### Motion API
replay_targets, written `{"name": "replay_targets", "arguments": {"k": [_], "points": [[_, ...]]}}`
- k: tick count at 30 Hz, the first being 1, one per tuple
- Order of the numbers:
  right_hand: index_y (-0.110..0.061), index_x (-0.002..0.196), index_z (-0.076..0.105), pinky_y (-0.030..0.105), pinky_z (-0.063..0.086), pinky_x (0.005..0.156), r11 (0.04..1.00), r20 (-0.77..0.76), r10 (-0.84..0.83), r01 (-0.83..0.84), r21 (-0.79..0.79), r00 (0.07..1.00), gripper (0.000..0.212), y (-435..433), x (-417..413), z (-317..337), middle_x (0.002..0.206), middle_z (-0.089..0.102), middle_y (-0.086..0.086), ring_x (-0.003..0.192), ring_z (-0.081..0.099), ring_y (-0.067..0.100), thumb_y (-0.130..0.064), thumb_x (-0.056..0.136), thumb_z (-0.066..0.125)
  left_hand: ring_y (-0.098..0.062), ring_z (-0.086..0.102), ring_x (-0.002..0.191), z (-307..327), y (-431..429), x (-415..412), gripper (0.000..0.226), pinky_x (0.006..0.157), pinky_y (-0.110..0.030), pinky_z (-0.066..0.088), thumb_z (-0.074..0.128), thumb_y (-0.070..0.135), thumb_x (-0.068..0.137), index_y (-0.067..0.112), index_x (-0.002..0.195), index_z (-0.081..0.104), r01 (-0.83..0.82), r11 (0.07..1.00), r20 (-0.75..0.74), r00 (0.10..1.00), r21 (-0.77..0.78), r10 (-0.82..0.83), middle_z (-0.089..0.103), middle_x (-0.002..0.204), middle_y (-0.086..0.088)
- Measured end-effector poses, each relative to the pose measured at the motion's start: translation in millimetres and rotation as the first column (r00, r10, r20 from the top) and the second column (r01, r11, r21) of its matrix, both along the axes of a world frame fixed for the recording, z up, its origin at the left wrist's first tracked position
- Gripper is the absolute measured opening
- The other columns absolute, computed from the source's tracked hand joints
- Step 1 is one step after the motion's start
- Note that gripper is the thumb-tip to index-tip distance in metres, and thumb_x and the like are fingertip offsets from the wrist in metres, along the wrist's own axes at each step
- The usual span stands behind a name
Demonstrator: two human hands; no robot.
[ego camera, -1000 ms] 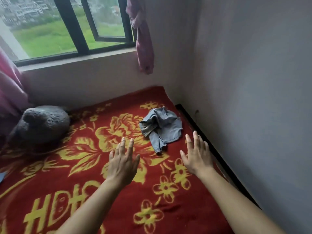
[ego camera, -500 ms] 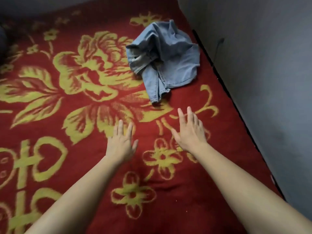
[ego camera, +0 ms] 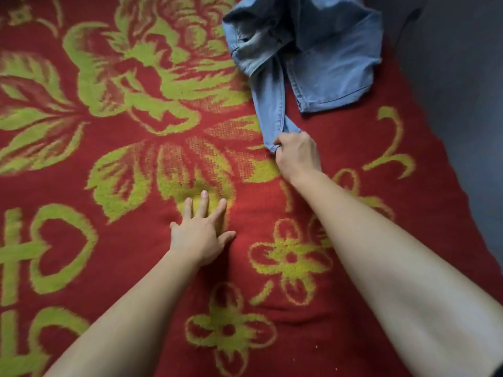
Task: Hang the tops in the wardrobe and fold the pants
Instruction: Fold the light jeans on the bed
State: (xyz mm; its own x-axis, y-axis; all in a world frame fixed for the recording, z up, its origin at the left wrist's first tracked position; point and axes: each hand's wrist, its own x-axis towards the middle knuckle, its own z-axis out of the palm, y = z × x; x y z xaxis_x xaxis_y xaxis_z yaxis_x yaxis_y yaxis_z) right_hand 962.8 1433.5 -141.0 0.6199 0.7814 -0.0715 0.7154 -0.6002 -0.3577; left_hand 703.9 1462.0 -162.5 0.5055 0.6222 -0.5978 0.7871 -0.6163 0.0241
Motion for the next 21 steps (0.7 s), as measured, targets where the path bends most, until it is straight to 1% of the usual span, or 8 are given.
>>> {"name": "replay_targets", "arguments": {"k": [4, 6, 8, 12, 15, 17, 19, 21], "points": [[-0.006, 0.088, 0.069, 0.041, 0.048, 0.073, 0.998, -0.145, 0.064, -0.064, 0.006, 0.987, 0.028, -52.8, -46.6, 16.0, 0.095, 0.068, 0.025, 0.089, 0.062, 0.043, -0.019, 0.08, 0.045, -0.029, -0.007, 0.15, 1.1, 2.5, 1.0, 0.082, 0.107, -0.06, 0.033, 0.033, 0.083, 0.081, 0.052, 0.148, -0.003, -0.011, 1.0, 0.012, 1.0, -0.006, 0.011, -0.014, 0.162, 0.009], [-0.007, 0.091, 0.069, 0.041, 0.05, 0.077, 0.957, -0.253, 0.181, -0.23, -0.179, 0.95, 0.036, -103.5, -86.1, 13.2, 0.1, 0.068, 0.024, 0.093, 0.063, 0.042, -0.025, 0.08, 0.04, -0.028, -0.003, 0.15, 5.0, 2.7, 0.3, 0.081, 0.106, -0.059, 0.034, 0.034, 0.082, 0.081, 0.052, 0.149, 0.001, -0.006, 1.0, 0.011, 1.0, -0.001, 0.006, -0.01, 0.163, 0.01], [-0.007, 0.098, 0.069, 0.041, 0.051, 0.083, 0.83, -0.378, 0.307, -0.44, -0.344, 0.873, 0.034, -156.6, -129.4, 9.3, 0.107, 0.068, 0.021, 0.1, 0.064, 0.04, -0.025, 0.086, 0.043, -0.028, 0.003, 0.15, 11.2, 2.2, 0.4, 0.075, 0.105, -0.061, 0.032, 0.034, 0.077, 0.085, 0.049, 0.15, 0.009, -0.017, 1.0, 0.034, 0.999, 0.001, 0.017, -0.001, 0.164, 0.008], [-0.005, 0.1, 0.068, 0.041, 0.05, 0.086, 0.673, -0.569, 0.338, -0.615, -0.411, 0.75, 0.033, -233.4, -190.9, 19.4, 0.108, 0.068, 0.021, 0.102, 0.062, 0.04, -0.023, 0.09, 0.042, -0.036, 0.039, 0.132, 29.0, -16.4, 10.6, 0.067, 0.103, -0.055, 0.038, 0.044, 0.051, 0.093, 0.021, 0.15, 0.026, -0.079, 0.976, 0.337, 0.942, 0.201, 0.007, 0.042, 0.145, -0.016], [-0.007, 0.102, 0.067, 0.04, 0.051, 0.088, 0.615, -0.65, 0.261, -0.642, -0.458, 0.714, 0.034, -265.2, -211.2, 25.5, 0.11, 0.066, 0.022, 0.103, 0.062, 0.041, -0.027, 0.088, 0.043, -0.038, 0.035, 0.133, 37.1, -36.1, 40.0, 0.076, 0.102, -0.053, 0.039, 0.057, 0.043, 0.088, 0.015, 0.15, 0.024, 0.028, 0.945, 0.514, 0.834, 0.326, -0.202, 0.033, 0.148, -0.021], [-0.015, 0.101, 0.066, 0.039, 0.05, 0.086, 0.632, -0.692, 0.214, -0.638, -0.441, 0.69, 0.032, -269.7, -208.4, 27.8, 0.111, 0.067, 0.02, 0.102, 0.063, 0.04, -0.033, 0.087, 0.042, -0.037, 0.028, 0.138, 40.4, -46.0, 66.9, 0.085, 0.102, -0.052, 0.04, 0.054, 0.059, 0.086, 0.024, 0.152, 0.015, 0.11, 0.963, 0.462, 0.86, 0.244, -0.216, 0.019, 0.156, -0.019], [-0.023, 0.096, 0.063, 0.039, 0.05, 0.083, 0.709, -0.69, 0.14, -0.558, -0.431, 0.71, 0.035, -263.9, -189.6, 29.2, 0.108, 0.069, 0.015, 0.1, 0.064, 0.037, -0.044, 0.085, 0.038, -0.037, 0.028, 0.136, 40.5, -55.0, 84.7, 0.093, 0.098, -0.051, 0.042, 0.054, 0.07, 0.081, 0.035, 0.152, 0.005, 0.128, 0.988, 0.302, 0.942, 0.087, -0.149, 0.013, 0.157, -0.015], [-0.022, 0.091, 0.06, 0.04, 0.05, 0.081, 0.827, -0.557, 0.06, -0.354, -0.437, 0.828, 0.039, -253.2, -157.6, 27.2, 0.105, 0.07, 0.014, 0.099, 0.064, 0.036, -0.05, 0.084, 0.034, -0.039, 0.034, 0.126, 37.8, -65.0, 85.2, 0.087, 0.089, -0.048, 0.047, 0.064, 0.05, 0.083, 0.038, 0.15, 0.01, 0.111, 0.993, 0.223, 0.97, -0.029, -0.102, 0.022, 0.148, -0.014]]}}
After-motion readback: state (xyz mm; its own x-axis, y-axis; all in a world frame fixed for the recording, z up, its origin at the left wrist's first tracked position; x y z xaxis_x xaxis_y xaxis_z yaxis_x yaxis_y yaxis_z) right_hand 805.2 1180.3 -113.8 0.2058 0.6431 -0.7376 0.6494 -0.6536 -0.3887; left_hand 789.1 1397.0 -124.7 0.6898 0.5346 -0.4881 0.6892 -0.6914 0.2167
